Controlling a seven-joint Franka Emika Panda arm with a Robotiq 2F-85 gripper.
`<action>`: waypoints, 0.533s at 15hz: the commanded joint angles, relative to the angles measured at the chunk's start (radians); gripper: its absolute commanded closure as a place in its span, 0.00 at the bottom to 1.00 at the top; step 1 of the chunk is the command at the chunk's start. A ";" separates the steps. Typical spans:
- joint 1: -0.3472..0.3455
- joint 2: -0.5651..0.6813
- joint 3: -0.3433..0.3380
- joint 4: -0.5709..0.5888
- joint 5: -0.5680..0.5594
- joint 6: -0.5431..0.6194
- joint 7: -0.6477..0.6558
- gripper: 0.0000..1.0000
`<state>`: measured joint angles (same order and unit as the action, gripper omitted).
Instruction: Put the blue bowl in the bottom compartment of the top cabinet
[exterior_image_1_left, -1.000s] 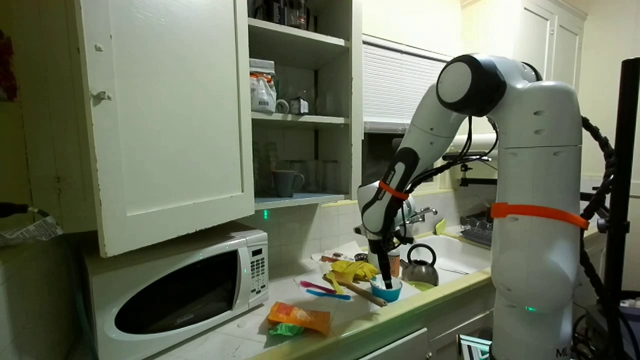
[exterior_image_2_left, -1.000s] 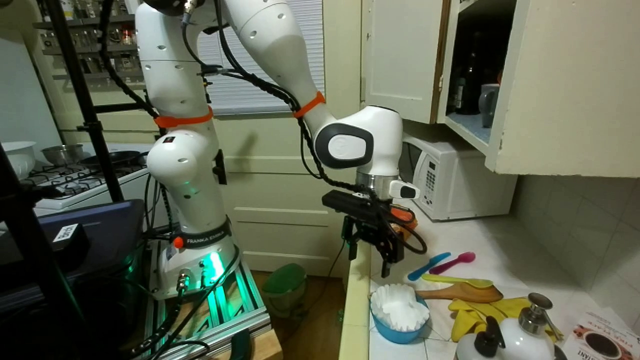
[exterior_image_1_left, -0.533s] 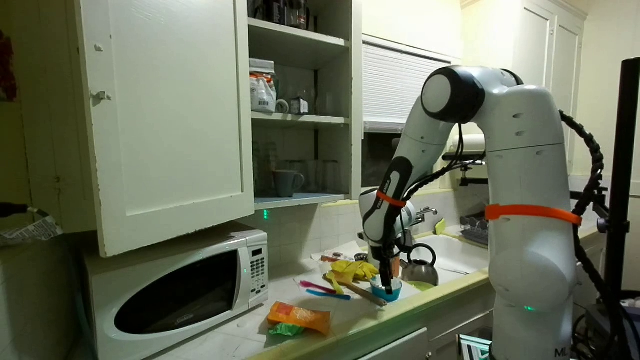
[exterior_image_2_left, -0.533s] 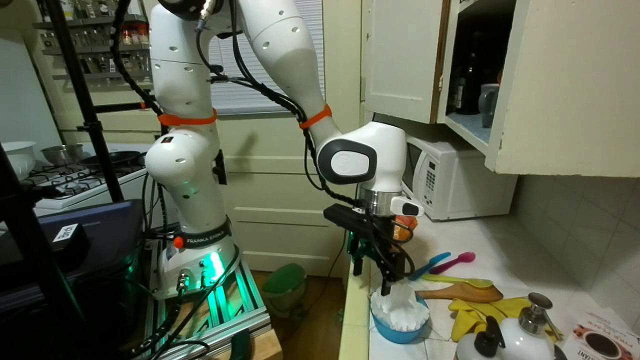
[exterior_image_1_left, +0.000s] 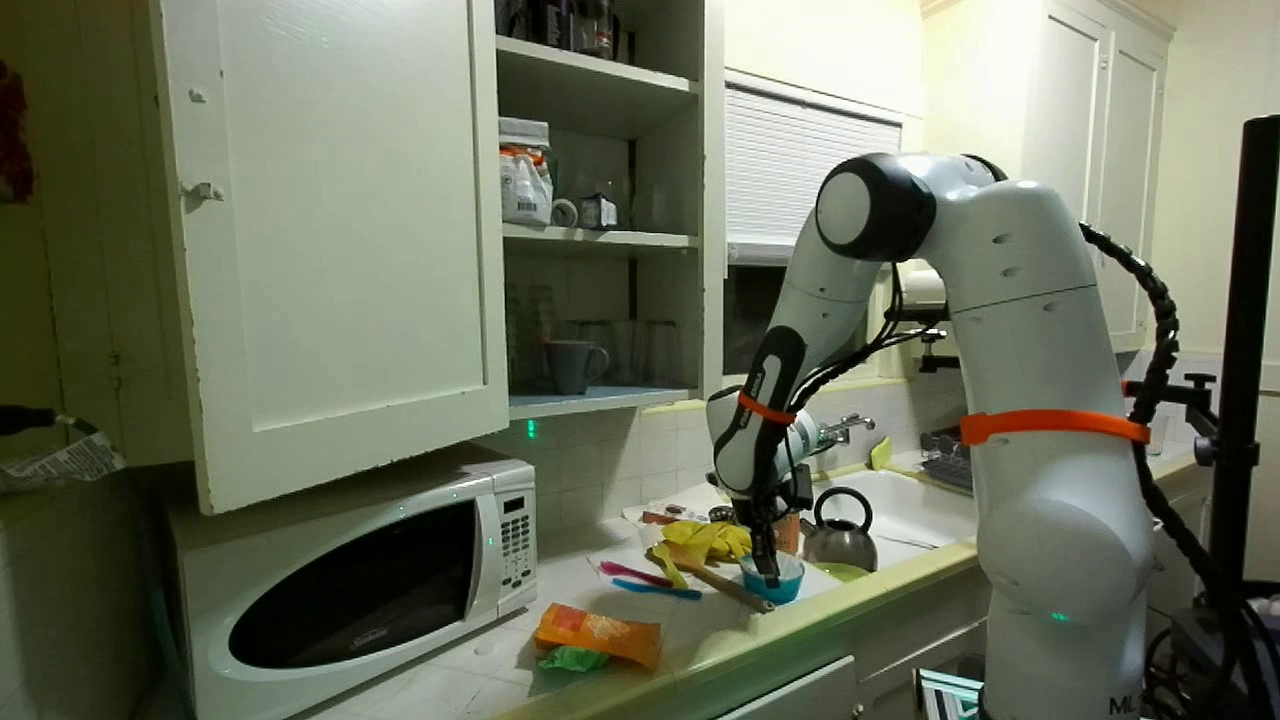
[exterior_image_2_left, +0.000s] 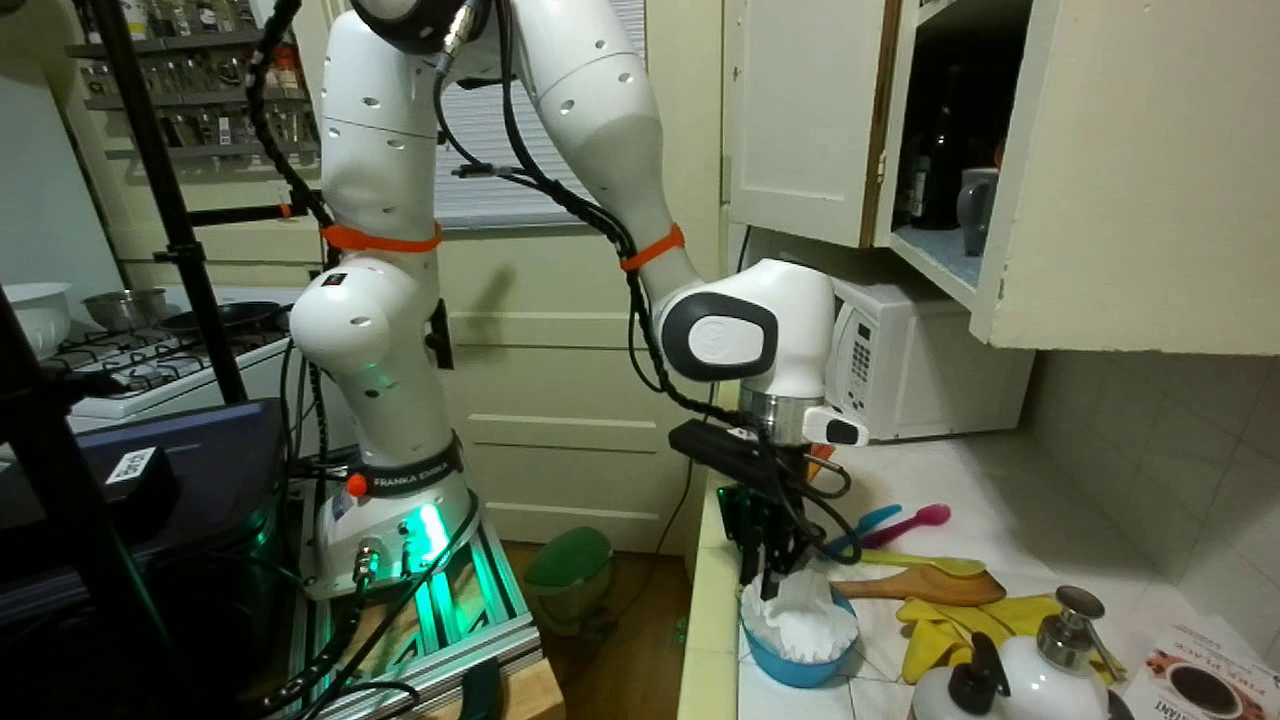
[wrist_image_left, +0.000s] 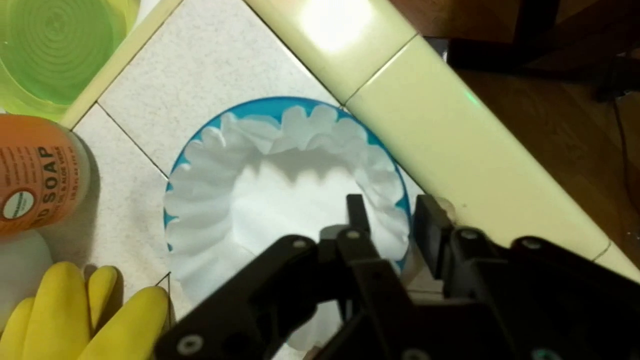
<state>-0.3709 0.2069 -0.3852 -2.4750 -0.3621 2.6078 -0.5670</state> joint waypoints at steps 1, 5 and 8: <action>-0.009 0.041 0.010 0.034 -0.011 -0.003 0.028 0.98; -0.003 0.037 0.006 0.041 -0.028 -0.015 0.057 0.99; 0.045 -0.064 -0.050 -0.021 -0.213 -0.029 0.174 0.99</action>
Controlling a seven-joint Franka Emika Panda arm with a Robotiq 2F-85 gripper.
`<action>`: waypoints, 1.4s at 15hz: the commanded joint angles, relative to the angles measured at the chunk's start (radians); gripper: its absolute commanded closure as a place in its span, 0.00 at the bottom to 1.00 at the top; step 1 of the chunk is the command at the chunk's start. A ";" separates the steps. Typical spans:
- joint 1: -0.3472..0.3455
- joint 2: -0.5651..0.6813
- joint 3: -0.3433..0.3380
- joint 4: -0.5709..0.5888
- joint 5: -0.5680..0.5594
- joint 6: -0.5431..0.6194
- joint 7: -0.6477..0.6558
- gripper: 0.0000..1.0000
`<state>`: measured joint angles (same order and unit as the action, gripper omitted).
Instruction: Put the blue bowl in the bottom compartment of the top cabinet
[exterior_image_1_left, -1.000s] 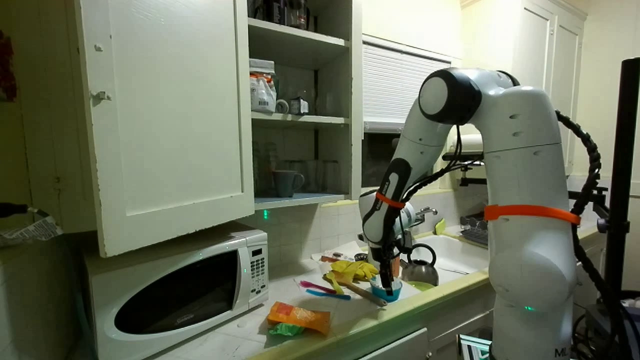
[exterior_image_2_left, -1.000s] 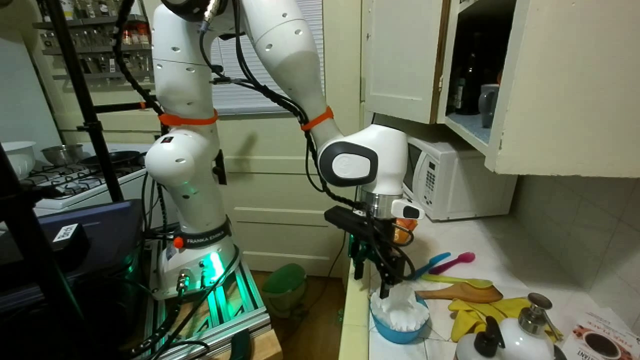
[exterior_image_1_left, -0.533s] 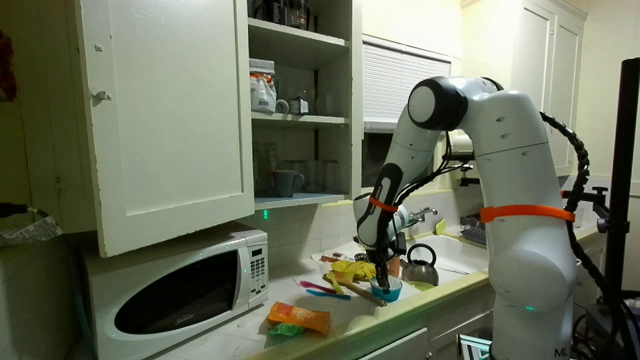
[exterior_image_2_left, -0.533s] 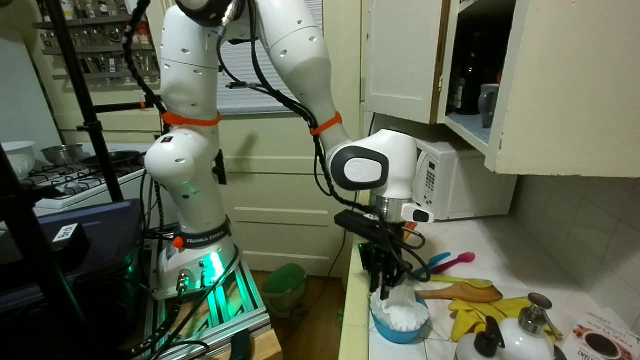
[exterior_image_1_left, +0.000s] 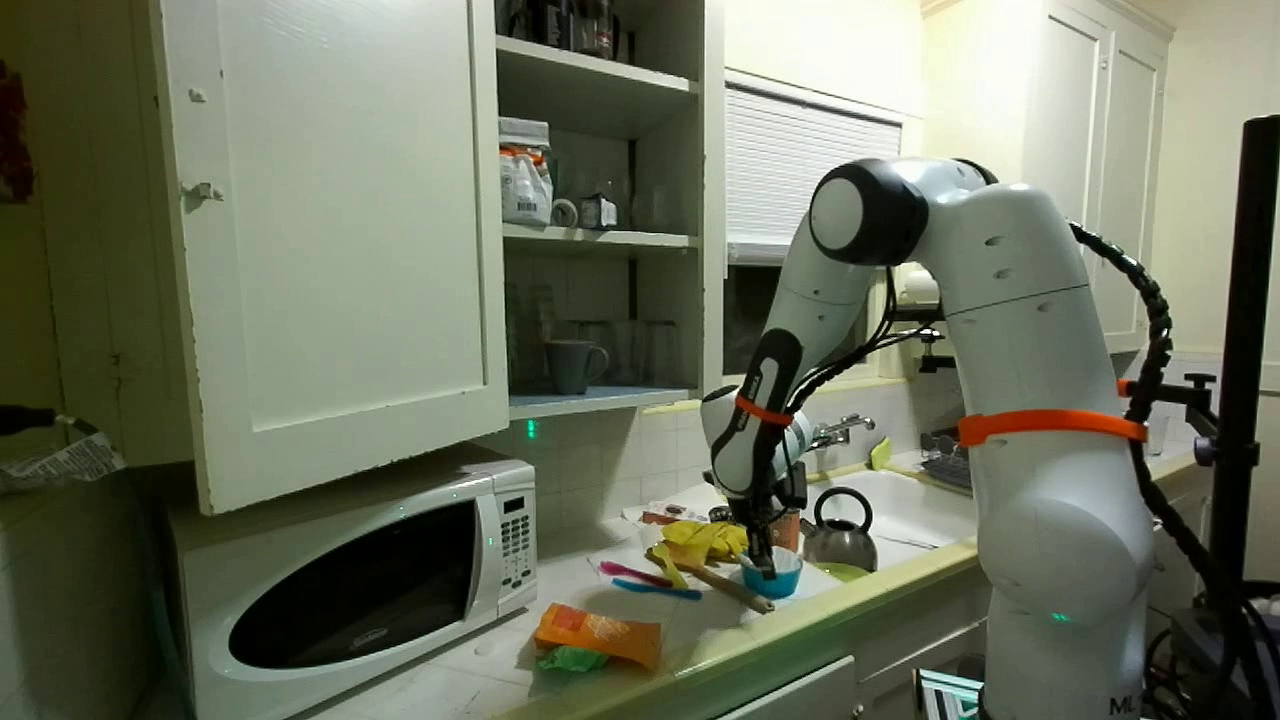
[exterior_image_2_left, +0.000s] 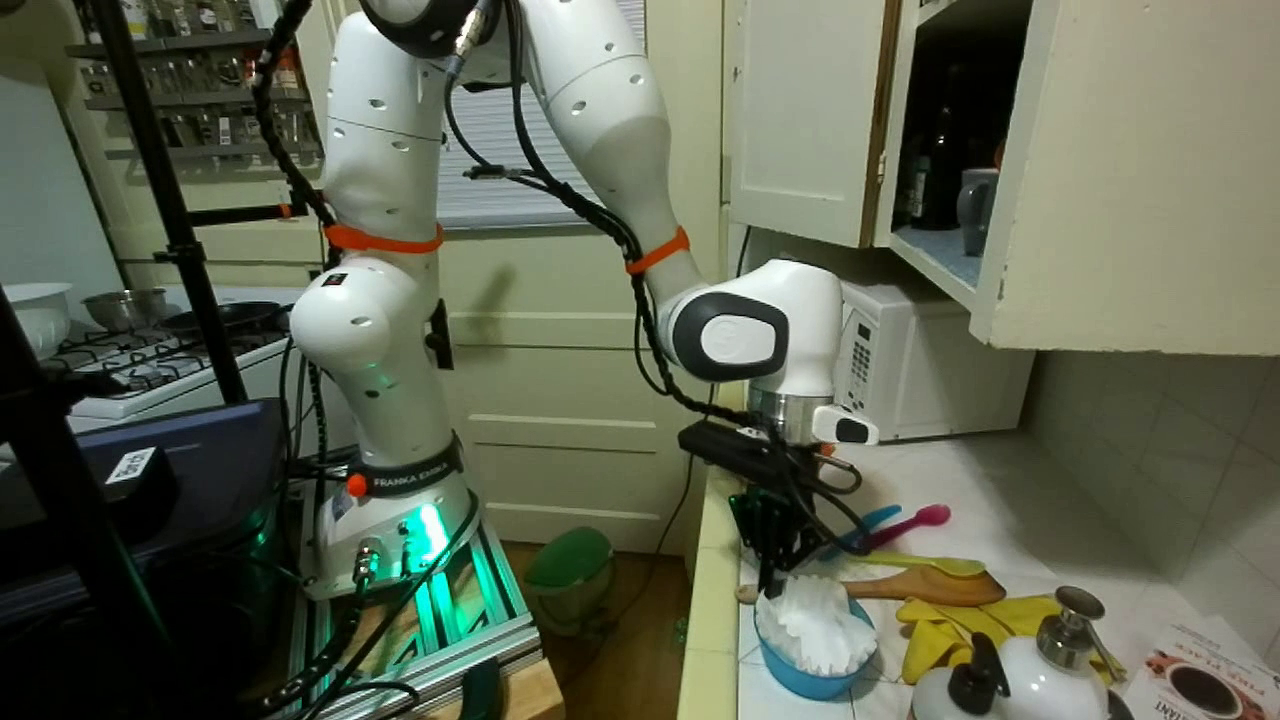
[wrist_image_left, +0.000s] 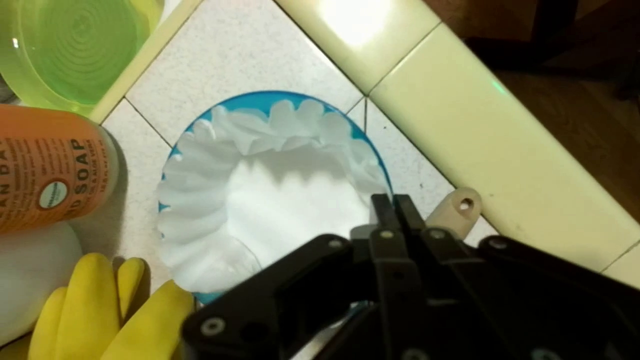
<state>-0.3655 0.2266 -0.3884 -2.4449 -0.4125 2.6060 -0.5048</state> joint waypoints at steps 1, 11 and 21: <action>0.054 -0.130 -0.065 -0.080 -0.254 -0.039 0.147 0.99; 0.082 -0.628 0.002 -0.386 -0.741 -0.062 0.074 0.99; 0.268 -0.853 0.013 -0.299 -0.496 -0.119 -0.522 0.99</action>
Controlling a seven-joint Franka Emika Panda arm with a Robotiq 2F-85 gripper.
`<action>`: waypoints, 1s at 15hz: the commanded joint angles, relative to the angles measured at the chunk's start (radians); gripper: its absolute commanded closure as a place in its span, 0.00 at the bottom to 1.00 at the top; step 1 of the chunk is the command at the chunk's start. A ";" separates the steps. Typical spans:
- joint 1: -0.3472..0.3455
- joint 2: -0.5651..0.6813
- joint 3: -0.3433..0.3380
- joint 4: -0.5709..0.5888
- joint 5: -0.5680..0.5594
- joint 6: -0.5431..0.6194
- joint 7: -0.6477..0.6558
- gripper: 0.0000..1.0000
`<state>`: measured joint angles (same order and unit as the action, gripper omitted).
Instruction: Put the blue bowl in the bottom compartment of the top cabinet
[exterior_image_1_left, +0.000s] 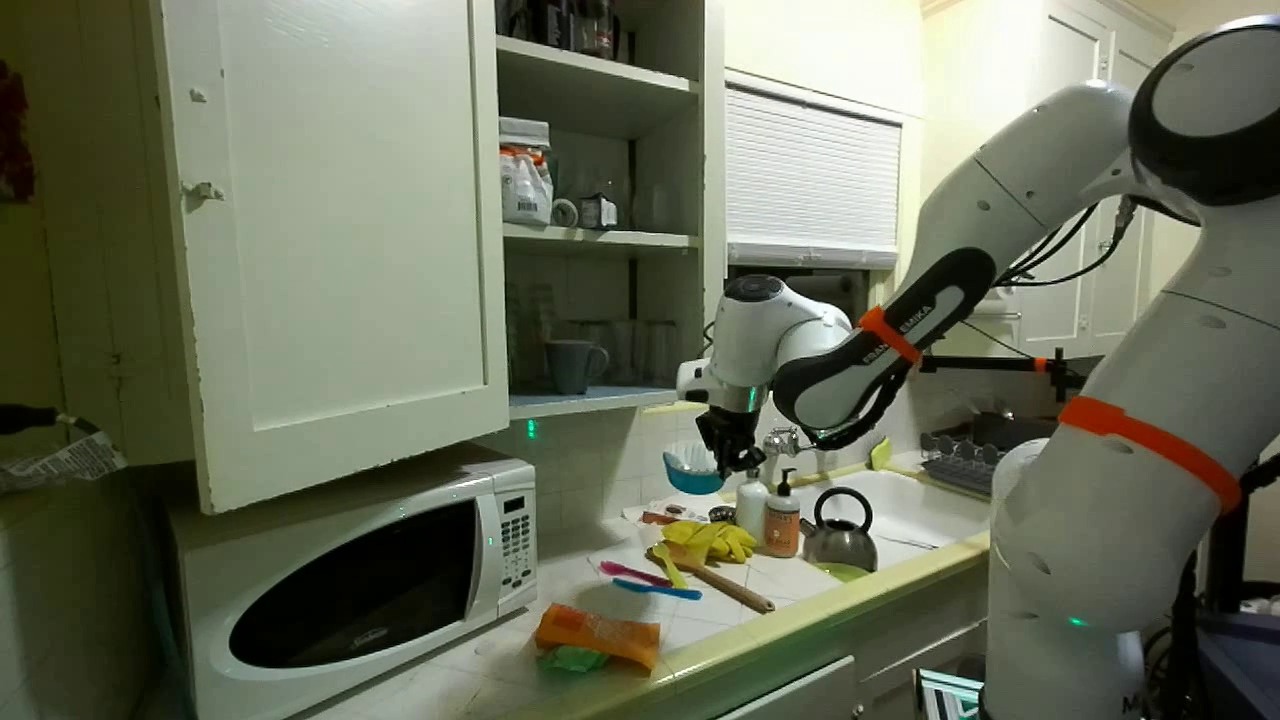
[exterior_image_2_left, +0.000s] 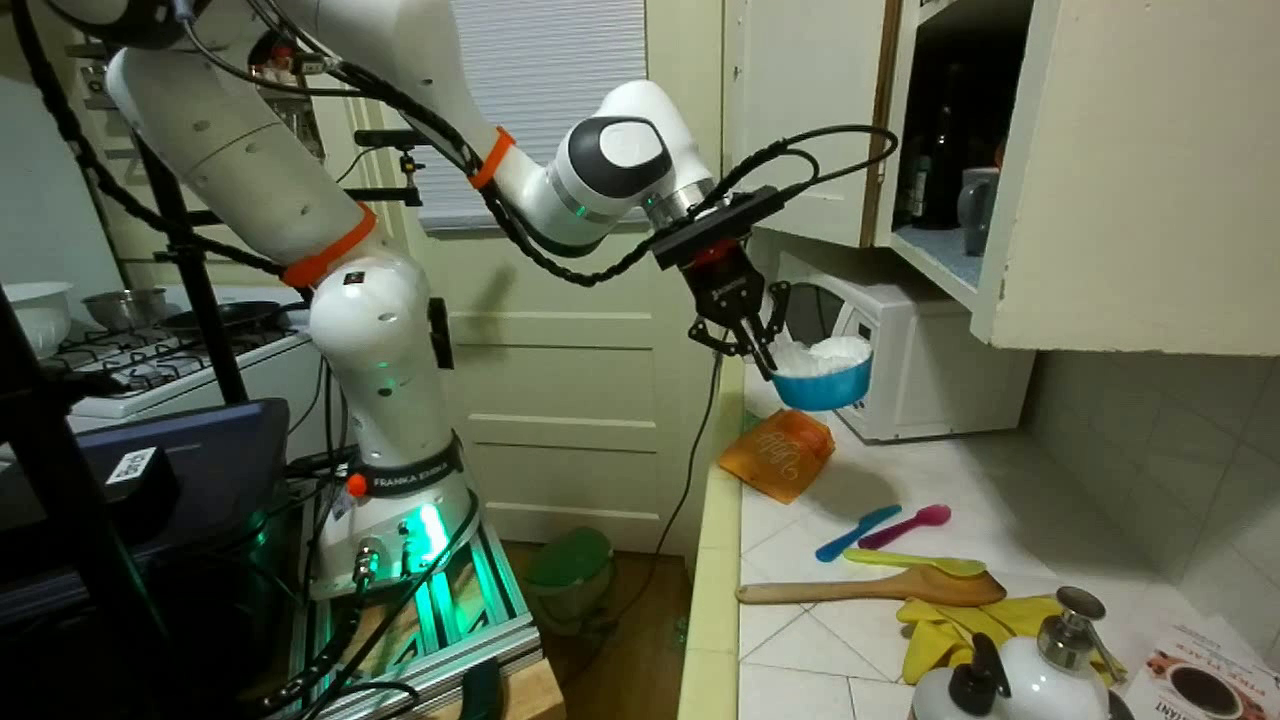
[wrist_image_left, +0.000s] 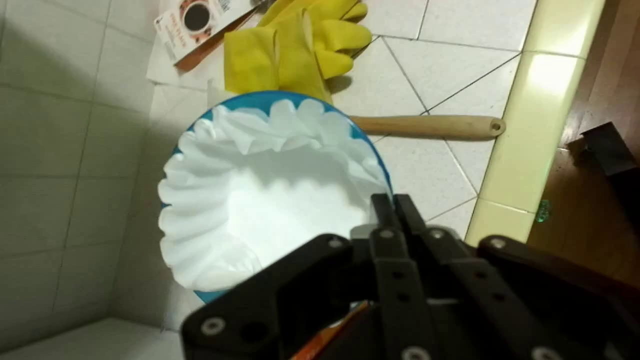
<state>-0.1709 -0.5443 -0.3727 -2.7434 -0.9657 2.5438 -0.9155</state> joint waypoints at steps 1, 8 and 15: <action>0.082 -0.126 0.009 -0.015 0.062 -0.058 -0.139 0.99; 0.125 -0.313 0.038 -0.010 0.185 -0.123 -0.229 0.99; 0.102 -0.218 0.074 0.044 0.129 -0.016 -0.155 0.99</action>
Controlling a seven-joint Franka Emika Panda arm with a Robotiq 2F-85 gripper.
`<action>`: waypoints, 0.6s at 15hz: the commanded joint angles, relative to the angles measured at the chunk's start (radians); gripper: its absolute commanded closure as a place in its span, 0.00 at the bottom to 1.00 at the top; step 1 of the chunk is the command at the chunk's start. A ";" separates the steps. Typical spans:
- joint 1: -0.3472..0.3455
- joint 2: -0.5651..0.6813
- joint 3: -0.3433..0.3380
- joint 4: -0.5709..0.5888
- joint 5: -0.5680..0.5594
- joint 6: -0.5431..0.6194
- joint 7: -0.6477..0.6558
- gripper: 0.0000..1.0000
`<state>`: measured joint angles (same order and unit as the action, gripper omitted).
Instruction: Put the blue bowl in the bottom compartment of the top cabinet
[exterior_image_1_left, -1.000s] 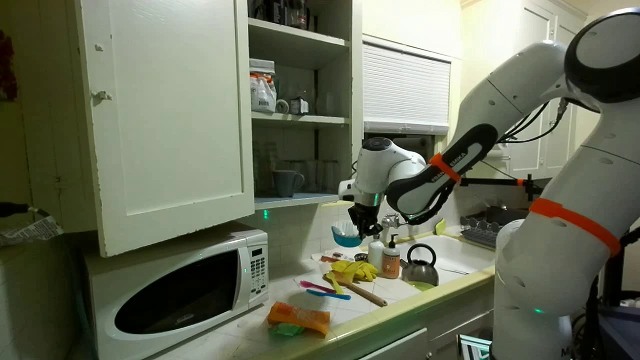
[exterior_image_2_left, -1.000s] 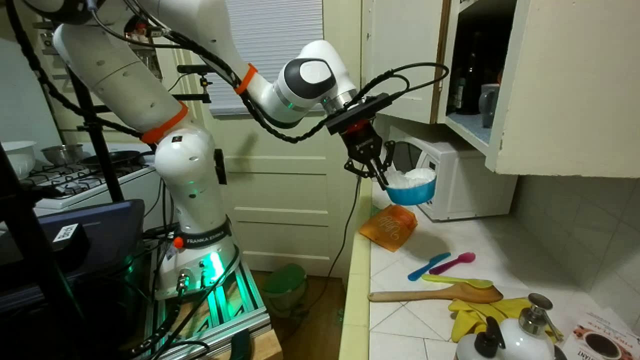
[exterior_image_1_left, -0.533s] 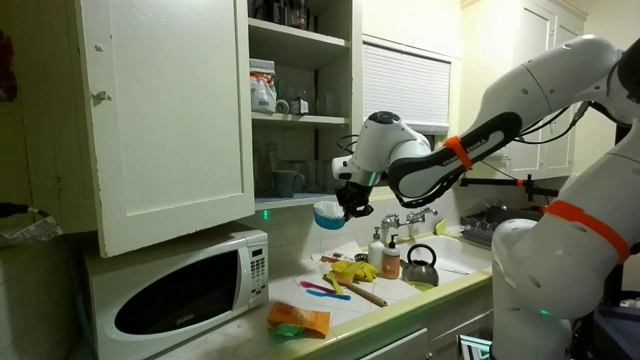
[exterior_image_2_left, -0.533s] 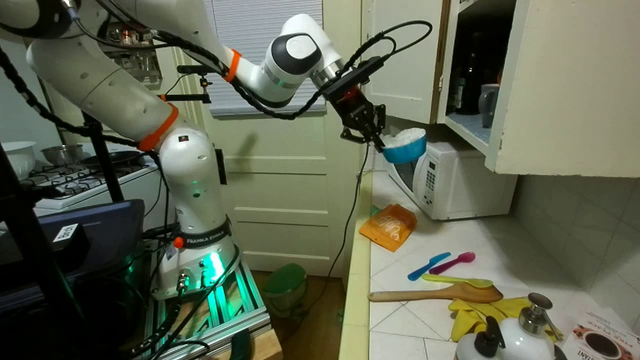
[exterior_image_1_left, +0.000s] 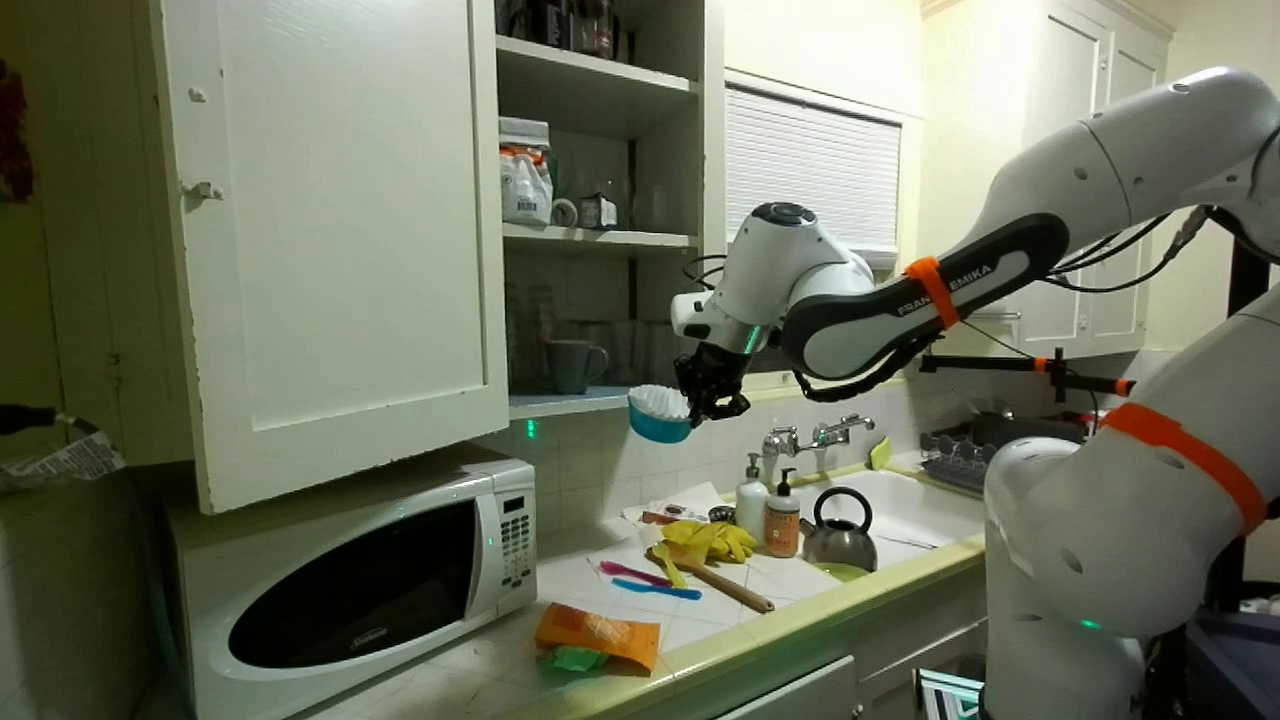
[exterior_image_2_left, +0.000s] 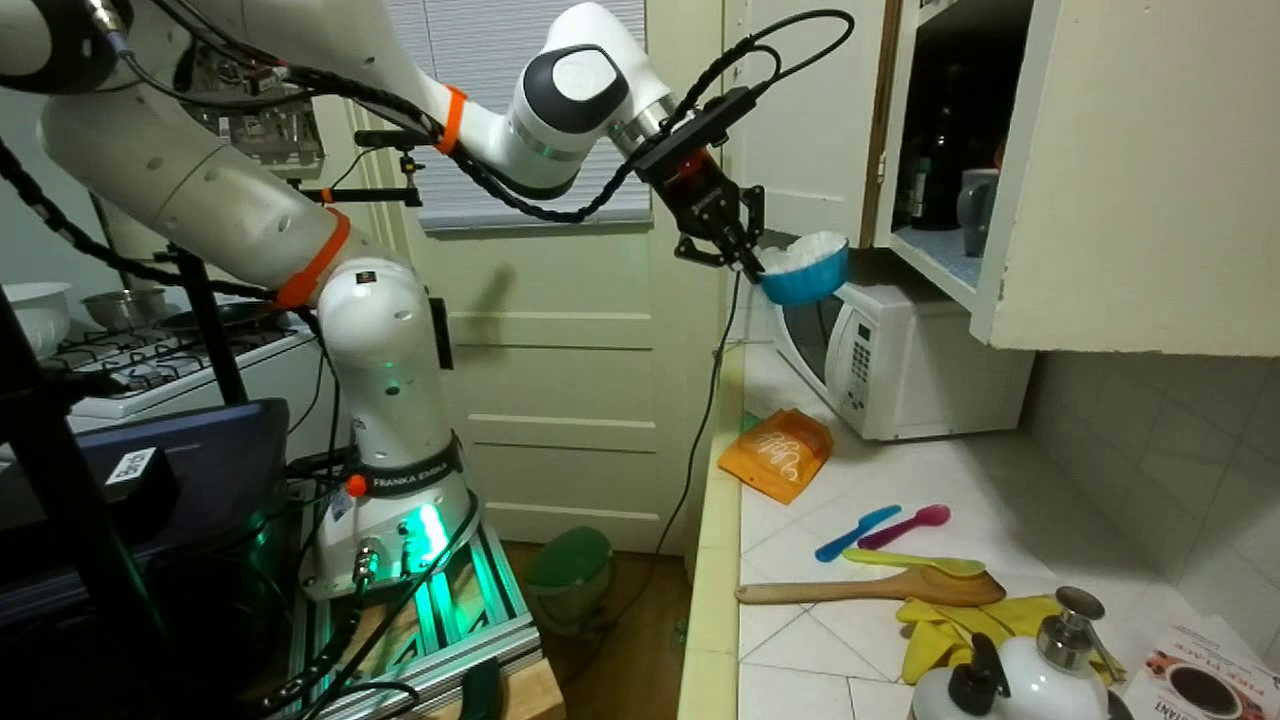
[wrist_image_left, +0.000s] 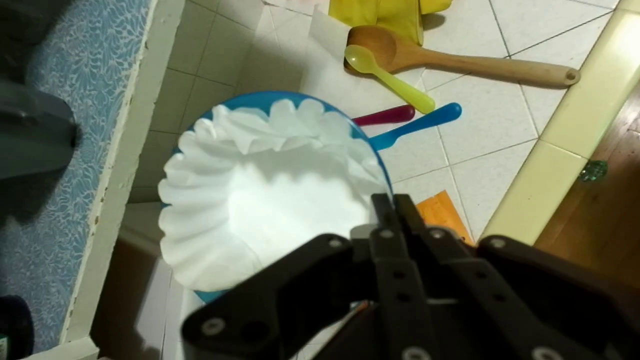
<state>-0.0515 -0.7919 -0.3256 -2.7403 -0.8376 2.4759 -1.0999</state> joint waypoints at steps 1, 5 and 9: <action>-0.018 0.047 0.036 0.068 -0.005 0.079 0.048 0.99; -0.033 0.151 0.078 0.198 -0.020 0.123 0.095 0.99; -0.022 0.255 0.094 0.303 0.006 0.079 0.068 0.99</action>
<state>-0.0729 -0.6431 -0.2450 -2.5227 -0.8414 2.5698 -1.0263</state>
